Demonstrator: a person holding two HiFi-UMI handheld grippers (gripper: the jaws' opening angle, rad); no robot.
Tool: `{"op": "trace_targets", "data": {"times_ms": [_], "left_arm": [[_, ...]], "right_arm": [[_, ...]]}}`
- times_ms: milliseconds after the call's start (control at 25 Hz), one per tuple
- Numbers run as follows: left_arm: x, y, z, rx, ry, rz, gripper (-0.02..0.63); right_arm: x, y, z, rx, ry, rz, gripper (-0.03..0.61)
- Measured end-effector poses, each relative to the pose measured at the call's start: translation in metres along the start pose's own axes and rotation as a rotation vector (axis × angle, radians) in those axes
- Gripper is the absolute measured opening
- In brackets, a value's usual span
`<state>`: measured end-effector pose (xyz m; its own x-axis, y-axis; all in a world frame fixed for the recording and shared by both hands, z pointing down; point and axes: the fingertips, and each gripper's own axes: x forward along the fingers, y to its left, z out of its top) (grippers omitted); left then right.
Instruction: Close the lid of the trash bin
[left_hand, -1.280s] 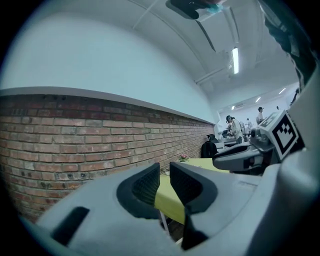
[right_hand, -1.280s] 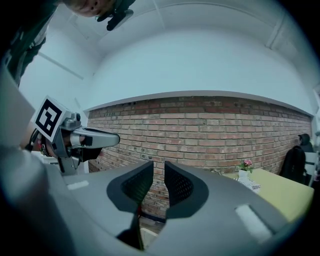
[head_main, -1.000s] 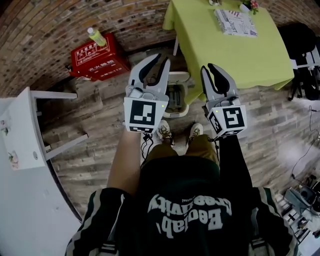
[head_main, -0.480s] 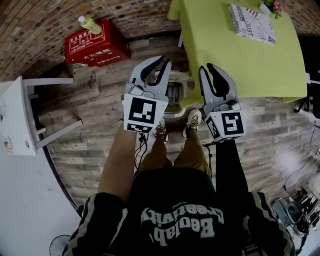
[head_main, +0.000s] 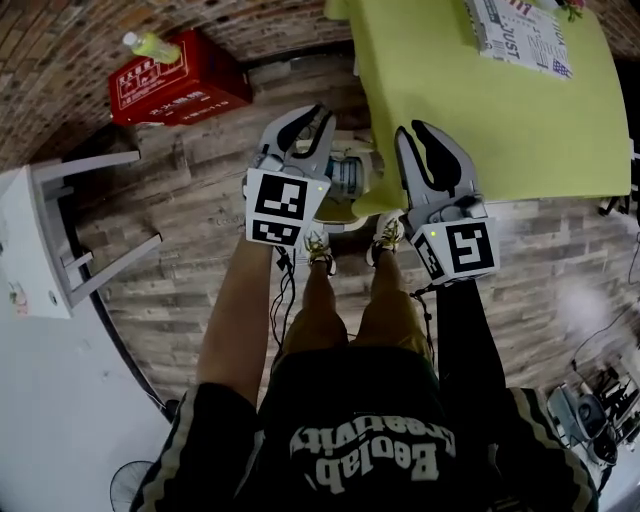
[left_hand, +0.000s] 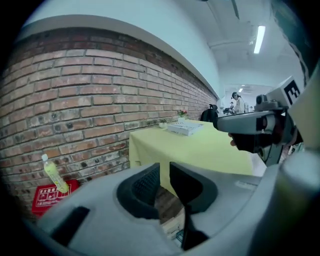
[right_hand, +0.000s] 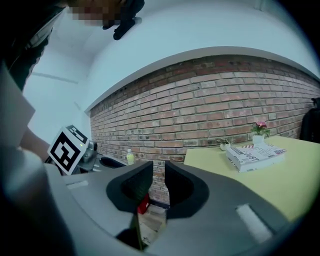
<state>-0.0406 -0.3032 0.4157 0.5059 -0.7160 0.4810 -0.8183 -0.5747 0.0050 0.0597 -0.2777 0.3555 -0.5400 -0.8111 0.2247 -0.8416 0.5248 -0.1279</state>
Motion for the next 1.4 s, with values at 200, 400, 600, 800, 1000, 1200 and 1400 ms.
{"op": "trace_targets", "data": {"times_ms": [200,400,600,800,1000,1200,1400], "left_arm": [[0.026,0.006,-0.037,-0.028,0.075,0.014,0.071],[0.053,0.004,-0.082,-0.065,0.199,-0.022,0.076],[0.073,-0.002,-0.111,-0.070,0.282,-0.054,0.092],[0.085,-0.007,-0.135,-0.093,0.337,-0.059,0.078],[0.098,-0.007,-0.161,-0.067,0.390,-0.045,0.077],[0.103,-0.003,-0.185,-0.073,0.462,-0.018,0.086],[0.102,-0.004,-0.189,-0.102,0.463,-0.017,0.084]], "right_arm": [[0.004,-0.011,-0.015,0.026,0.015,-0.015,0.089],[0.005,-0.020,-0.026,0.038,0.030,-0.027,0.091],[0.007,-0.024,-0.035,0.050,0.043,-0.032,0.092],[0.006,-0.026,-0.042,0.062,0.052,-0.048,0.102],[0.005,-0.027,-0.046,0.062,0.060,-0.051,0.104],[0.004,-0.030,-0.051,0.058,0.071,-0.056,0.104],[0.005,-0.031,-0.054,0.058,0.075,-0.054,0.104]]}}
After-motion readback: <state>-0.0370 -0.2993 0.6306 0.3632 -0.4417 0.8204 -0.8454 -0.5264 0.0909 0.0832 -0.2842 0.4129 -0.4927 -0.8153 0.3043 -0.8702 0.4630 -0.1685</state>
